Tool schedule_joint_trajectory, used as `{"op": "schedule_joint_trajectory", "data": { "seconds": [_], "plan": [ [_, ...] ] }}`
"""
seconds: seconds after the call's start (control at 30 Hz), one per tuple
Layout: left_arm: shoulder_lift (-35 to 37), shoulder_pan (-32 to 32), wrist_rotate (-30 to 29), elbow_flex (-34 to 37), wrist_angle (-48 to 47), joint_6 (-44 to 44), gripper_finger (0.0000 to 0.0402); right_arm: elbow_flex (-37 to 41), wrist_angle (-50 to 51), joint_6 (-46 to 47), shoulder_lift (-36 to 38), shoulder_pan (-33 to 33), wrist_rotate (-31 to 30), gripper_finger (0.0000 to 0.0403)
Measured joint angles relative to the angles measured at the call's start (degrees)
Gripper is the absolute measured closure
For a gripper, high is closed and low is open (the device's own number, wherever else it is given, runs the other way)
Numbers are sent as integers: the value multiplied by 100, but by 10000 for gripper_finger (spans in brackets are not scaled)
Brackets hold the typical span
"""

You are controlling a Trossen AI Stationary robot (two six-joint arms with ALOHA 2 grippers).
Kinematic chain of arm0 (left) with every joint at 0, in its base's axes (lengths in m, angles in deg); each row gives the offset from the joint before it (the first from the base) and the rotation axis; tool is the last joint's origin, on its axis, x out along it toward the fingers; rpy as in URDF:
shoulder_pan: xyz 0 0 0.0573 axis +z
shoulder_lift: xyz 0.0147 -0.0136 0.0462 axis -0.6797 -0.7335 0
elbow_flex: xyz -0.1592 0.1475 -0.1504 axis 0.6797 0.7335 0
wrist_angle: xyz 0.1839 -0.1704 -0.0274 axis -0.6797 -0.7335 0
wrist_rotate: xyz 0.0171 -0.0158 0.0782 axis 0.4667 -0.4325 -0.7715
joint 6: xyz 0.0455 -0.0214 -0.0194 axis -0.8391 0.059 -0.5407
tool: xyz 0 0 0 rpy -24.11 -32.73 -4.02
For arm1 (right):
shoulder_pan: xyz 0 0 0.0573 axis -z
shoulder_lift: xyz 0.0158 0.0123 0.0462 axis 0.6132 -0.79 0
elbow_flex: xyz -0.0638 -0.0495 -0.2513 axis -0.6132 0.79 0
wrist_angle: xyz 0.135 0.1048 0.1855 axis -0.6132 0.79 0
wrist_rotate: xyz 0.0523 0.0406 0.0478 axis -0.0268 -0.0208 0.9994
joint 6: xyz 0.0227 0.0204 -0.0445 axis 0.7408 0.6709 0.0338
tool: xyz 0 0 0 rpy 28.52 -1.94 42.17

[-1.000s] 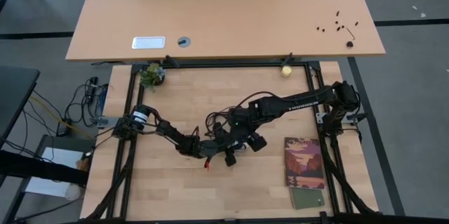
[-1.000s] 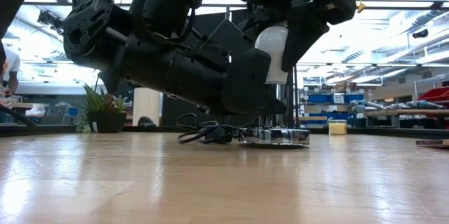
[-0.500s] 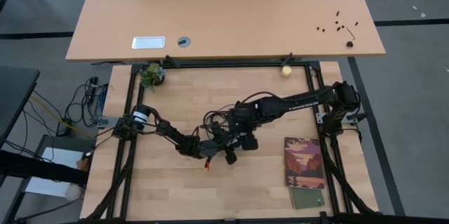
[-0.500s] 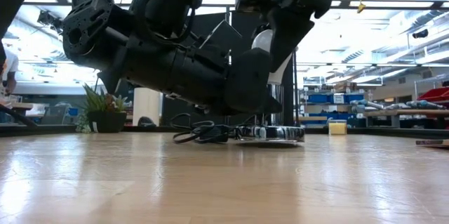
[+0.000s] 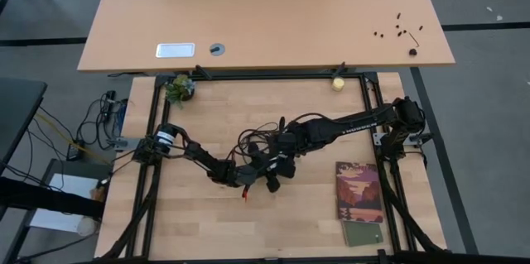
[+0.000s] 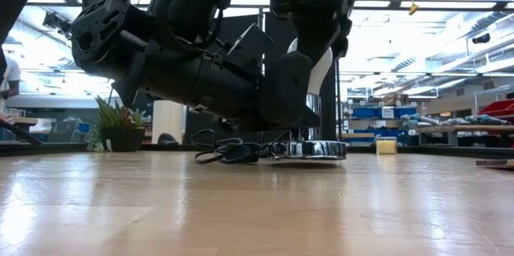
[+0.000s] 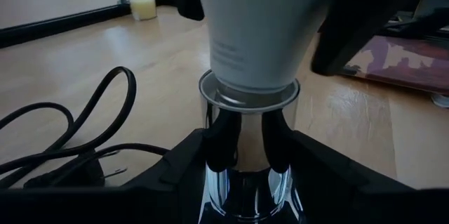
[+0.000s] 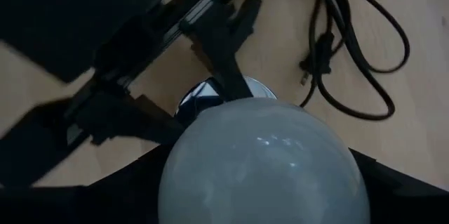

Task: Screw lightbulb
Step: Insert the white lightbulb into the silver lamp

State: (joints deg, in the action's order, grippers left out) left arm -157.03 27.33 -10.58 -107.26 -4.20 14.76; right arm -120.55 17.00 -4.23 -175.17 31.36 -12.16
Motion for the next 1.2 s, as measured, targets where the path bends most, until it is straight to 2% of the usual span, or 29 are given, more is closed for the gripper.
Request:
{"op": "schedule_joint_trajectory", "data": {
  "seconds": [0.27,0.47,0.73,0.83,1.07,1.2],
  "plan": [
    [0,-2,0,-2,59,6,218,0,-34,1402,0,3,-34,128],
    [0,-4,-7,-7,61,11,218,0,-55,1948,-4,4,-48,128],
    [2,-7,-17,-7,61,9,218,0,-69,1733,-5,-66,-85,122],
    [32,3,-123,-21,114,18,218,11,-63,1513,-20,-65,68,99],
    [37,0,-80,-26,2,25,218,11,-142,1002,-20,-54,393,15],
    [26,0,-76,-15,-87,32,218,11,-131,150,-20,-42,601,12]
  ]
}}
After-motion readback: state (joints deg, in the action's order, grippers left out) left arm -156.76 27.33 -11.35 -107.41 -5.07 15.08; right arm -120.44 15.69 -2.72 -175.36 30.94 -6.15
